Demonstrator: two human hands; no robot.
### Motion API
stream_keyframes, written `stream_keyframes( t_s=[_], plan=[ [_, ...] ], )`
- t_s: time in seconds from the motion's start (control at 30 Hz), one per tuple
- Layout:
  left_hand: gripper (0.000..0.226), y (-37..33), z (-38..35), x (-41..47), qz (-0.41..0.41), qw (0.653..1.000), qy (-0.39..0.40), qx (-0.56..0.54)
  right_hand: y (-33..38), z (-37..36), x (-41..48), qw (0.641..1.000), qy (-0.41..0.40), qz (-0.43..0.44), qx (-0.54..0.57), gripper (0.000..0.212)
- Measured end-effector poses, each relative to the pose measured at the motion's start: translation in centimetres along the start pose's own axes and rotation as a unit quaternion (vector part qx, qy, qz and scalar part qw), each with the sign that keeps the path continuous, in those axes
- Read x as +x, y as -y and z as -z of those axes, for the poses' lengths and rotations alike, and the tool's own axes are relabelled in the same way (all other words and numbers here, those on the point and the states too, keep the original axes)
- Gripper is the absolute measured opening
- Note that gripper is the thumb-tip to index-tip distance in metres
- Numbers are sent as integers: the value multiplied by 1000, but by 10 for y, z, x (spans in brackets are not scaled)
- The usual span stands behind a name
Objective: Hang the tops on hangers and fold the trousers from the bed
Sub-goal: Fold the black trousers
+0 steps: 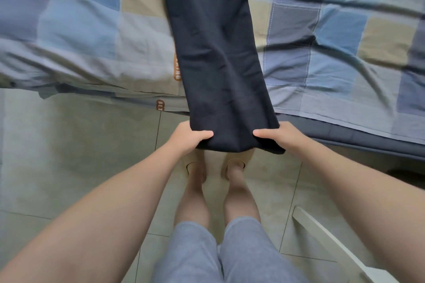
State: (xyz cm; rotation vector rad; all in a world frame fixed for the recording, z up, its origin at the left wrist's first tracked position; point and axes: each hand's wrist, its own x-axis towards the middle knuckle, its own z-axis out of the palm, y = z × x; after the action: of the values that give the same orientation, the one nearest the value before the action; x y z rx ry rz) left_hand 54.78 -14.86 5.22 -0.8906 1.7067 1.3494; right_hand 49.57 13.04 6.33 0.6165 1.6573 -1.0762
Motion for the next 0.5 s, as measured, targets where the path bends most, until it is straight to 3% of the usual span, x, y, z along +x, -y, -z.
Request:
stream_keyframes(
  t_s=[0.13,0.3,0.4,0.5],
  plan=[
    [27,-9,17,-46,-15,1000,7,-2,-1,-11,-52,1000,-9,3,0,32],
    [52,-25,50,-104,-19,1000,-3,-11,11,-31,-124,997,-44,34,45,42],
    [44,-32,69,-138,-31,999,-12,-25,16,-42,-162,993,-77,60,71,26],
    [35,-38,80,-168,-41,998,-21,-50,20,-57,-194,986,-109,78,100,25]
  ],
)
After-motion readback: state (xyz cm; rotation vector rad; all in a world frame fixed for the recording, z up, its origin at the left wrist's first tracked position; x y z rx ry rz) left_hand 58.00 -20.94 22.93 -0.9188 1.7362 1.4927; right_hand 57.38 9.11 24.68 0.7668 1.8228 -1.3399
